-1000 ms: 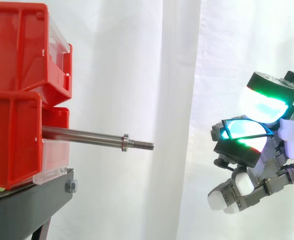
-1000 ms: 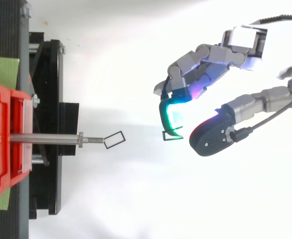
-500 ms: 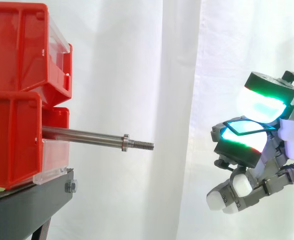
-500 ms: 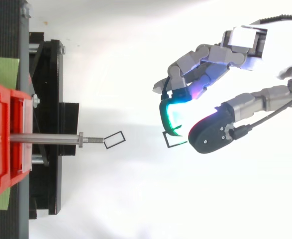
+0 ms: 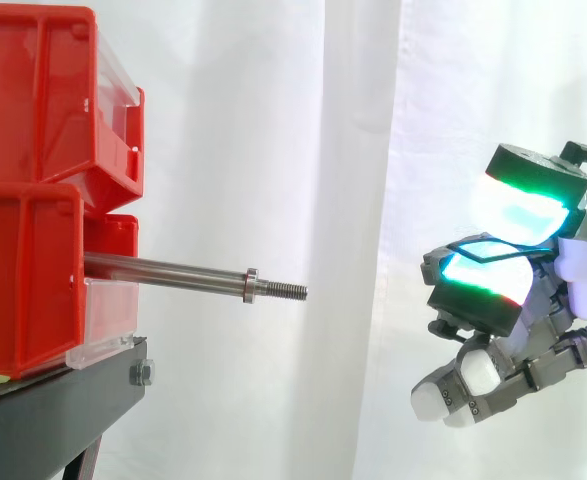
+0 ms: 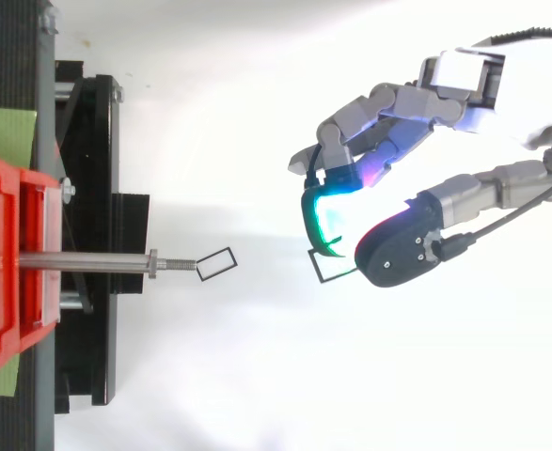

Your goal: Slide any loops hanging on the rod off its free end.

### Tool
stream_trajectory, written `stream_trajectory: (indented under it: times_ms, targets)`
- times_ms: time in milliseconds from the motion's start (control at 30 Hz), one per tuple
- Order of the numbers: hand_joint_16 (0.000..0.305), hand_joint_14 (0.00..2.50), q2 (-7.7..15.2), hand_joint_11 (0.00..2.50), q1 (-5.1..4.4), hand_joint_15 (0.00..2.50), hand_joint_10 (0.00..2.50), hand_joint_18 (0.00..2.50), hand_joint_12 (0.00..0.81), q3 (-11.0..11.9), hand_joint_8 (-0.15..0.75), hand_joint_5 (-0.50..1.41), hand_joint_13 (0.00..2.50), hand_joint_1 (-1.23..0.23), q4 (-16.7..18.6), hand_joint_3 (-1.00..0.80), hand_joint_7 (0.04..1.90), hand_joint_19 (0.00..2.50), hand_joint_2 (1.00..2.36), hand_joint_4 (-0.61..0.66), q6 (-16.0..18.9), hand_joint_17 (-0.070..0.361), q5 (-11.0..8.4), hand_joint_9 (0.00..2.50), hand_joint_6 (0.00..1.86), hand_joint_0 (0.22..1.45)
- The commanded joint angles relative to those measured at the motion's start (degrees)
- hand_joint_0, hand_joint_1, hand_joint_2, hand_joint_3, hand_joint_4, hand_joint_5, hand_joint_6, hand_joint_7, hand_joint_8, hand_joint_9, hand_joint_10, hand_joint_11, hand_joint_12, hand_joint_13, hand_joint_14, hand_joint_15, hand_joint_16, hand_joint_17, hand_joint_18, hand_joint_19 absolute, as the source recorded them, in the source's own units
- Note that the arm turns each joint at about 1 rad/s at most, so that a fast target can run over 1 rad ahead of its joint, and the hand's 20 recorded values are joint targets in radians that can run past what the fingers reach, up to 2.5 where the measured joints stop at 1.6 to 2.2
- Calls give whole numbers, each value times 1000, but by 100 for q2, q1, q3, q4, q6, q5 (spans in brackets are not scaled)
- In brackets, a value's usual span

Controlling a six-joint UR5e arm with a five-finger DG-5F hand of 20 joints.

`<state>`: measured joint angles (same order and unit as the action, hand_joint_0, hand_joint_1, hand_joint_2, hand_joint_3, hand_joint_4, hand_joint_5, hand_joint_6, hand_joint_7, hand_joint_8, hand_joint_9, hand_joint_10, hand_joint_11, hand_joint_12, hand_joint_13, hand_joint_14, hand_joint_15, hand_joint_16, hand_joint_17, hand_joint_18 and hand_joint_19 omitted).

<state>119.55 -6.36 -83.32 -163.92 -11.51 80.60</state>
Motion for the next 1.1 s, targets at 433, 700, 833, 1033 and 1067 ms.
stream_trajectory:
  times_ms: [433, 700, 833, 1033, 1067]
  targets:
    - [41, 0, -2, 43, 3, 0, 0, 289, 249, 0, 246, -231, 463, -509, 1, -460, 1257, 0, 1003, 123, 0, 91, 0, 824, 867, 647]
    - [41, 0, 7, 130, -6, 0, 4, 287, 250, 0, 255, -231, 464, -509, 1, -460, 1257, 0, 1003, 123, 0, 91, 0, 819, 866, 645]
    - [41, 0, -2, 99, 3, 0, 2, 291, 250, 0, 254, -230, 466, -509, 1, -458, 1257, 0, 1004, 122, 0, 91, 0, 831, 866, 645]
    - [40, 0, -2, 142, 3, 0, 5, 297, 251, 0, 283, -229, 467, -511, -8, -454, 1259, 0, 1004, 127, 0, 91, 0, 809, 866, 645]
    - [41, 0, 7, 67, -6, 0, 0, 298, 250, 0, 262, -229, 467, -511, -8, -457, 1260, 0, 1004, 127, 0, 91, 0, 812, 866, 646]
